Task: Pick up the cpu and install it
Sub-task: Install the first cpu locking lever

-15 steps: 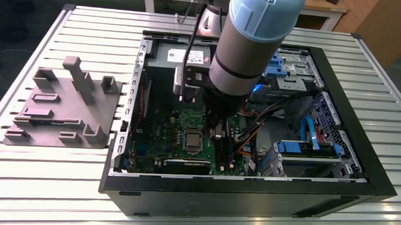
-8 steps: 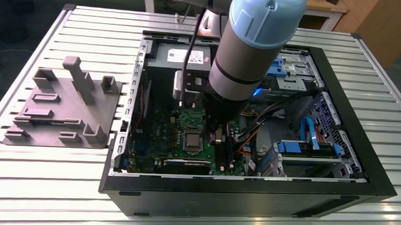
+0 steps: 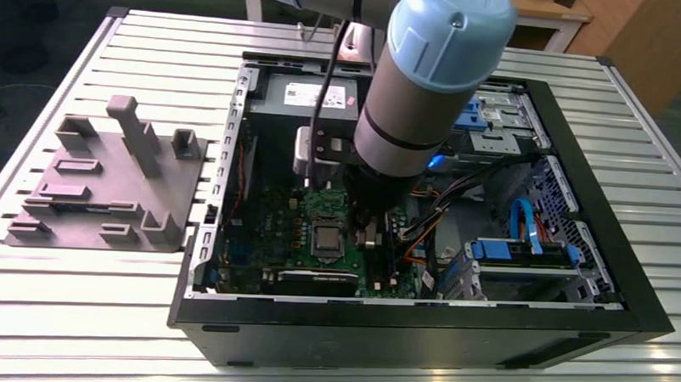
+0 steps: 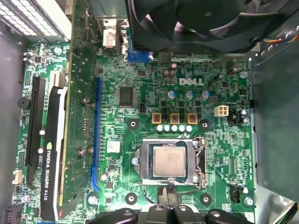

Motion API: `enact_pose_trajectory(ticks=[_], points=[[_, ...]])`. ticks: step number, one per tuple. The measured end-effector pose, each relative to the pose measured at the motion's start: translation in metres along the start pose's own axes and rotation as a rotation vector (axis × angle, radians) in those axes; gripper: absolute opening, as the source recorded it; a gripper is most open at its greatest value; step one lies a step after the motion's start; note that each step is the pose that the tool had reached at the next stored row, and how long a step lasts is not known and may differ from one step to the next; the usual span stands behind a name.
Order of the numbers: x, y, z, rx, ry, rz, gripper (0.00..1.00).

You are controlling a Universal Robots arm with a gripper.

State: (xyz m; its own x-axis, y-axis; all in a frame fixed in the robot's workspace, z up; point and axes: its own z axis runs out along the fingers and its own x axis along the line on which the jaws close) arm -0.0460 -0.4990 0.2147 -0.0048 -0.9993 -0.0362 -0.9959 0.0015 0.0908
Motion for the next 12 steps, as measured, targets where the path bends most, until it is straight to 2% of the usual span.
enact_pose_trajectory(ticks=[12], points=[[0.0050, -0.0011, 0.0116, -0.0004, 0.0026, -0.012, 0.10]])
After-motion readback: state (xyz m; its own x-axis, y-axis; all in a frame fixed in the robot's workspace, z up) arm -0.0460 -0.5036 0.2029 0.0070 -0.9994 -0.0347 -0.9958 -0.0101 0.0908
